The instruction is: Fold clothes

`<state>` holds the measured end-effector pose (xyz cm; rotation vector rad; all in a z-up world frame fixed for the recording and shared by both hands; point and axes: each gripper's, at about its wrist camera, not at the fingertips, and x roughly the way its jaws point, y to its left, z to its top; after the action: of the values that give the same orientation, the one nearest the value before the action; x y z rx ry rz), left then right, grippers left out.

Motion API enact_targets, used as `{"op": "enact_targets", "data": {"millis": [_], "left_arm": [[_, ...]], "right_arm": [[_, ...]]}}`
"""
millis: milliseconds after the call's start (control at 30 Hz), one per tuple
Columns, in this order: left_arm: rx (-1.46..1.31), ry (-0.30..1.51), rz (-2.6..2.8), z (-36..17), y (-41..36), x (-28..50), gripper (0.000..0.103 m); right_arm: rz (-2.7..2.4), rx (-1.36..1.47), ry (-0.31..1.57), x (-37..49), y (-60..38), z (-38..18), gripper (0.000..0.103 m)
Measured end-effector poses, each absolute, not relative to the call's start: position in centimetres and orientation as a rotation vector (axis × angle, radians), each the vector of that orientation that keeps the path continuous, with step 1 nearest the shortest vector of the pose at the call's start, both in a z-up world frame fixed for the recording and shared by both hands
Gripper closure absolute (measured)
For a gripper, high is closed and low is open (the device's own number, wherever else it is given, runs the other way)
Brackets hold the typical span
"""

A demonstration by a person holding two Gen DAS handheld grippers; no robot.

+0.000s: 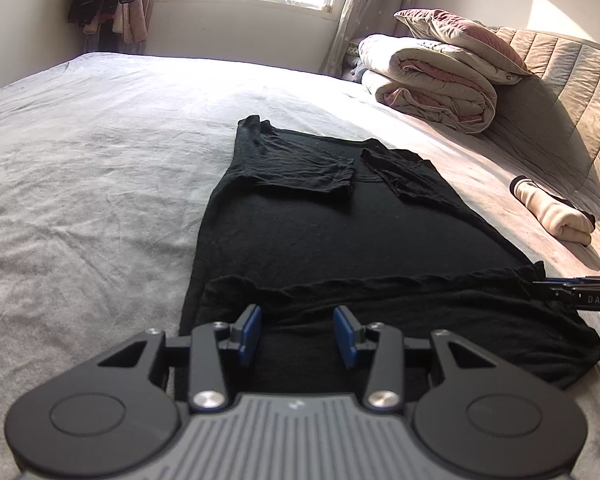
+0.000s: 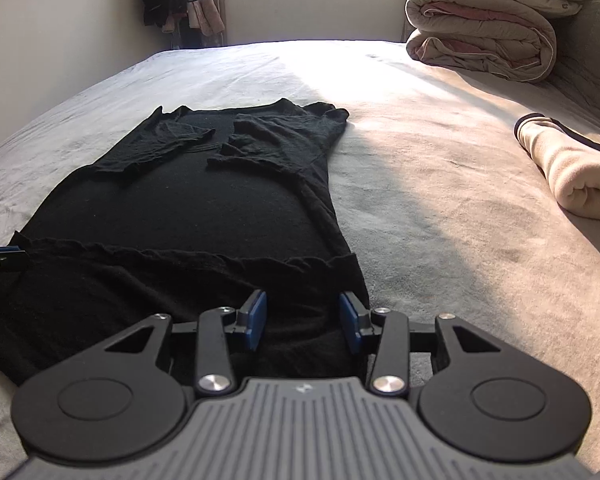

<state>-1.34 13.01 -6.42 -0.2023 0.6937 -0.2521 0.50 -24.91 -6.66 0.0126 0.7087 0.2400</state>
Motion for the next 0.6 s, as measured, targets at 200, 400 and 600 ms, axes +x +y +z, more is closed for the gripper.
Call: {"op": "enact_targets", "data": {"millis": [200,400,600], "left_arm": [[-0.316,0.729,-0.266,-6.1,16.4,-2.5,0.055],[-0.433,0.772,-0.277,-5.9,19.8,-3.8,0.055],[-0.6,0.87,-0.305,-7.0,22.7,-4.8,0.055]], "right_arm": [[0.262,0.059,0.711,-0.9,-26.8,-5.5,0.055],[0.399,0.333,0.803,-2.9,-31.7,-5.4,0.054],[0.465,0.481,0.896,-4.8,-34.3,-6.1,0.054]]}}
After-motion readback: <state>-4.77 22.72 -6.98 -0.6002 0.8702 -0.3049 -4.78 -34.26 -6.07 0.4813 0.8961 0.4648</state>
